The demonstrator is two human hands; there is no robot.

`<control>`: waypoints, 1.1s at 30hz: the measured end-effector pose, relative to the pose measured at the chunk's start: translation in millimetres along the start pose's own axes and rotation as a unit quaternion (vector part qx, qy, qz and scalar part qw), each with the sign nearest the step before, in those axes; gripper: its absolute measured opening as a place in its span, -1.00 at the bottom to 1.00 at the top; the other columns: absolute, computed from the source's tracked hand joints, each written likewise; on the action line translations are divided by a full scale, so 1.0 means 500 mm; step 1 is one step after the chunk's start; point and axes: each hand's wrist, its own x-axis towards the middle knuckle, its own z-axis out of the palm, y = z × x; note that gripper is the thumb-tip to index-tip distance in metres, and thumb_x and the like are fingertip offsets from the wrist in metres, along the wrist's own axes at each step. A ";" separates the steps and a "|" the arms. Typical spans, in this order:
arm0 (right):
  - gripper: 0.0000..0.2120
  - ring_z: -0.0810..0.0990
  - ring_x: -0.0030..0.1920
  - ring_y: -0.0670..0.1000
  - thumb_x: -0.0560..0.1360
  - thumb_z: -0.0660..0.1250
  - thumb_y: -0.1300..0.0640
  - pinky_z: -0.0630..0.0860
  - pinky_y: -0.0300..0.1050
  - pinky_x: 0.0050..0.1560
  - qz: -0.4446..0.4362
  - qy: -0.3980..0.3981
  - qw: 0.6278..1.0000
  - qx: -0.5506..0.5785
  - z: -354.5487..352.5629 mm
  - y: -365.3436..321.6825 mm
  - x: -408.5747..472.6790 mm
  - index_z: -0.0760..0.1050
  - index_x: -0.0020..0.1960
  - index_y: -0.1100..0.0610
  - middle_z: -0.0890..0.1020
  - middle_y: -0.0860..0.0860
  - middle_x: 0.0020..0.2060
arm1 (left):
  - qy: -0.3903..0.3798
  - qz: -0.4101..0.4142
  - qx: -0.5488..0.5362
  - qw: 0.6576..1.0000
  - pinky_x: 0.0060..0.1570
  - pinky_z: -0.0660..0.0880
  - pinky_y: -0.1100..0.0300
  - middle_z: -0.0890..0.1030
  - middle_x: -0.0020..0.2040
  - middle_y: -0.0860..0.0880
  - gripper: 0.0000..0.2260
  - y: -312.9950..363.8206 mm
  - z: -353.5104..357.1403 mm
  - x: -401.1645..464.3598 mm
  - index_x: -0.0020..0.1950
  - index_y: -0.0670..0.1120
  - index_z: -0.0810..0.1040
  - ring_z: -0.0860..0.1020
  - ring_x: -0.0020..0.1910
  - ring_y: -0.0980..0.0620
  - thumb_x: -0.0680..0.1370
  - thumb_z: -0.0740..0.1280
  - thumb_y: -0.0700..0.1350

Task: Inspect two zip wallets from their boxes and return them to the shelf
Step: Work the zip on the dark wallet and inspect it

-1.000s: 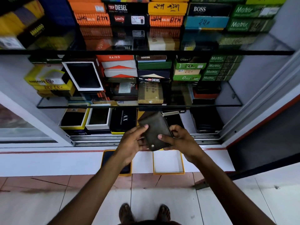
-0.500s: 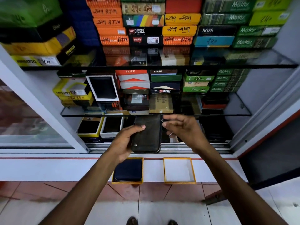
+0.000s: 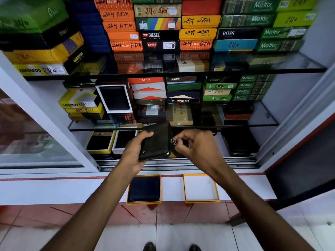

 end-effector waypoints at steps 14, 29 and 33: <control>-0.87 0.62 -0.29 -0.30 0.47 0.47 0.08 0.46 -0.48 -0.29 0.097 0.097 0.985 0.100 0.033 0.025 -0.042 0.67 0.02 0.03 0.63 -0.25 -0.38 | 0.071 -0.023 -0.057 0.996 -0.09 0.64 0.03 0.69 0.00 -0.17 -0.70 -0.017 0.045 0.019 0.19 -0.16 0.55 0.66 -0.03 -0.09 0.47 0.43 -0.18; -0.94 0.56 -0.30 -0.19 0.47 0.46 0.07 0.49 -0.24 -0.22 0.075 0.022 0.994 0.080 -0.042 0.091 0.008 0.70 -0.07 0.00 0.66 -0.20 -0.31 | -0.114 -0.117 0.169 0.972 -0.36 0.62 0.16 0.70 -0.13 -0.16 -0.65 0.041 0.003 0.003 0.04 -0.14 0.63 0.70 -0.21 -0.06 0.32 0.53 -0.04; -0.93 0.61 -0.28 -0.13 0.48 0.46 0.07 0.56 -0.23 -0.21 0.073 0.063 0.992 0.081 -0.036 0.084 0.000 0.70 -0.05 0.00 0.68 -0.20 -0.28 | -0.065 -0.062 0.135 0.987 -0.43 0.57 0.22 0.67 -0.15 -0.14 -0.70 0.031 0.020 0.009 0.00 -0.13 0.62 0.67 -0.31 -0.01 0.33 0.50 -0.04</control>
